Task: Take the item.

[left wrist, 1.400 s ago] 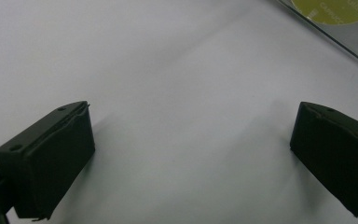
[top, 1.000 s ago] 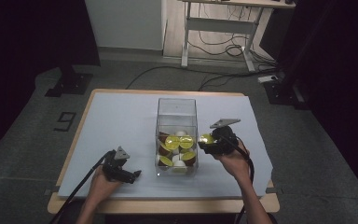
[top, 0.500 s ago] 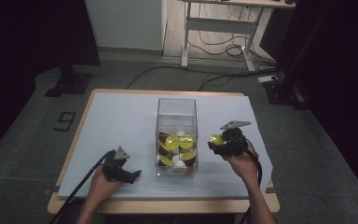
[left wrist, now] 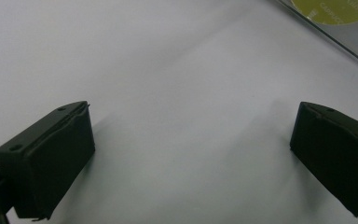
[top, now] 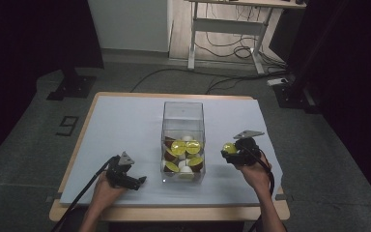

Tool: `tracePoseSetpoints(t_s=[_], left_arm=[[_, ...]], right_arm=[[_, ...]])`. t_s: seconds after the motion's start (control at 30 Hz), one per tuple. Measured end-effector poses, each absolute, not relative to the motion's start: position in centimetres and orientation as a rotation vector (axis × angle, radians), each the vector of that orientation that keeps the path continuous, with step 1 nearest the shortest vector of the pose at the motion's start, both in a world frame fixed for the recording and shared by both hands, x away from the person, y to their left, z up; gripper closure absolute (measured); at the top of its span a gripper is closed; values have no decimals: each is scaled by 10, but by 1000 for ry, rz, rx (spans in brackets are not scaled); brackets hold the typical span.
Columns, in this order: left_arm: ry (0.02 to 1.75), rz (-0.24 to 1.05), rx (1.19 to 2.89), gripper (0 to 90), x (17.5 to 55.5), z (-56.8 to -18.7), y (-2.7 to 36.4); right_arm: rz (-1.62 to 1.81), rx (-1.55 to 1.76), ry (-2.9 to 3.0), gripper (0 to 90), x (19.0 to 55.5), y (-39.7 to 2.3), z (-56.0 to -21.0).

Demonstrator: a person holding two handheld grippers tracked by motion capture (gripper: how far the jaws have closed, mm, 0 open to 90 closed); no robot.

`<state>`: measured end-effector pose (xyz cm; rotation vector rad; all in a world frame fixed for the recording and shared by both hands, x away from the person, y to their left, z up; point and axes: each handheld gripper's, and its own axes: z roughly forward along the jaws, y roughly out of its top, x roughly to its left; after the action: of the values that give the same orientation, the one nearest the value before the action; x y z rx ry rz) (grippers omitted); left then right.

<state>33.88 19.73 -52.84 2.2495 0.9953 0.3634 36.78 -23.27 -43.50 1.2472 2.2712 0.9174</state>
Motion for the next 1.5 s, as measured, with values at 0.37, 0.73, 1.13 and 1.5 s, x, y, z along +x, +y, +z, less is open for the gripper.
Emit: tracePoseSetpoints(t_s=[0.37,0.73,1.13,1.5], left_arm=[[995,364,2250,0,339,-528,197],[996,364,2248,0,339,-528,197],[996,366,2249,0,339,-528,197],[996,366,2249,0,339,-528,197]], right_arm=[[885,1241,2278,379,369,-231,-450],[835,1241,2299,379,371,-230,-466],[833,1230,2334,379,373,-229,-481],[795,1237,2363,378,376,-228,-492]])
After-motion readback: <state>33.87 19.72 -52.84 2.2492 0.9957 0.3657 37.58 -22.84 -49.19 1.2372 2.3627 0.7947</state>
